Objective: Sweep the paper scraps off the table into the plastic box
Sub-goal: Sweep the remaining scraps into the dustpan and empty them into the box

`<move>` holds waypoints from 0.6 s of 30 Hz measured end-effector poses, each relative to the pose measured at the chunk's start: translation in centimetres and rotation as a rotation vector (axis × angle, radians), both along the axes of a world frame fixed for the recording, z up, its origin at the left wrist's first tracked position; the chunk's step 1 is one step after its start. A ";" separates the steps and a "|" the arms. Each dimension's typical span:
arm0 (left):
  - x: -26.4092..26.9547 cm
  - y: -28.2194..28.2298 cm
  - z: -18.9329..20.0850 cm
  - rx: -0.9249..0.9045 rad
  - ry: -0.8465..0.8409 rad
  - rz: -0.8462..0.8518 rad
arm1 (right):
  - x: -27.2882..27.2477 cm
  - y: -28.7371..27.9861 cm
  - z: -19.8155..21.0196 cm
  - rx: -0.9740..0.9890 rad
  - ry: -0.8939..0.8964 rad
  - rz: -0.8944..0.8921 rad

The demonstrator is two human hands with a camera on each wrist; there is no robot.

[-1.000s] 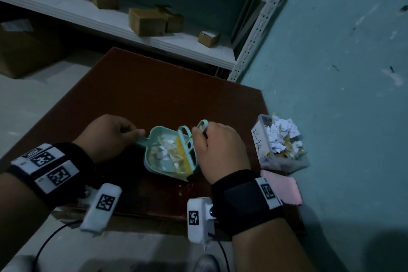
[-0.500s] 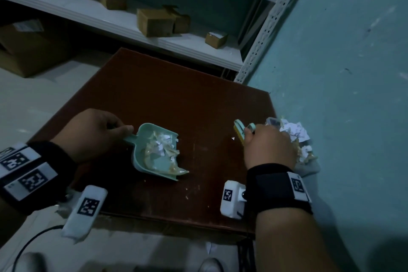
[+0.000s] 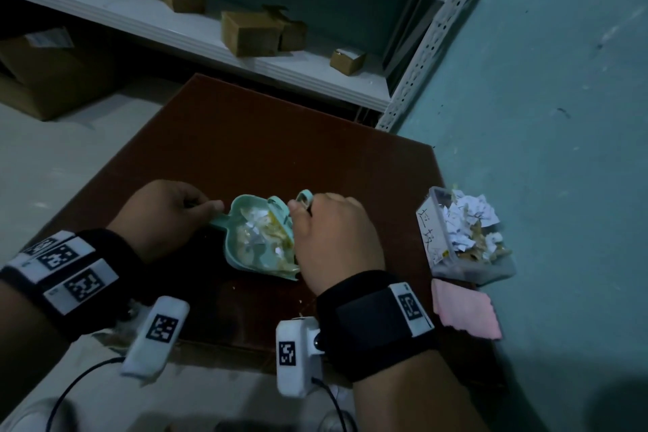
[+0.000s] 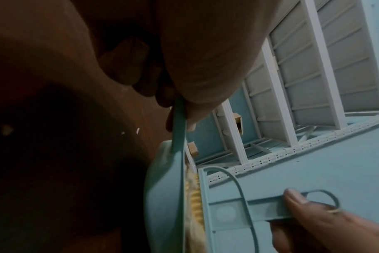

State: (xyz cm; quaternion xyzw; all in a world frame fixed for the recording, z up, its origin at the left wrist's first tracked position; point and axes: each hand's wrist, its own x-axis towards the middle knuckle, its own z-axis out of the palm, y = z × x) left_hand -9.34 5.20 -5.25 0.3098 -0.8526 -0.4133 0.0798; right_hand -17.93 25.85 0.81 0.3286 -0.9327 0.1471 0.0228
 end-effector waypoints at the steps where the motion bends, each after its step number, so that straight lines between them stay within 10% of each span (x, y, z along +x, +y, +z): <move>1: 0.0 0.0 -0.1 0.026 0.011 0.010 | 0.1 0.1 -0.1 -0.017 0.000 -0.002; 18: -2.9 4.7 2.5 0.425 0.201 0.085 | -5.7 12.8 6.0 -0.678 0.125 -0.498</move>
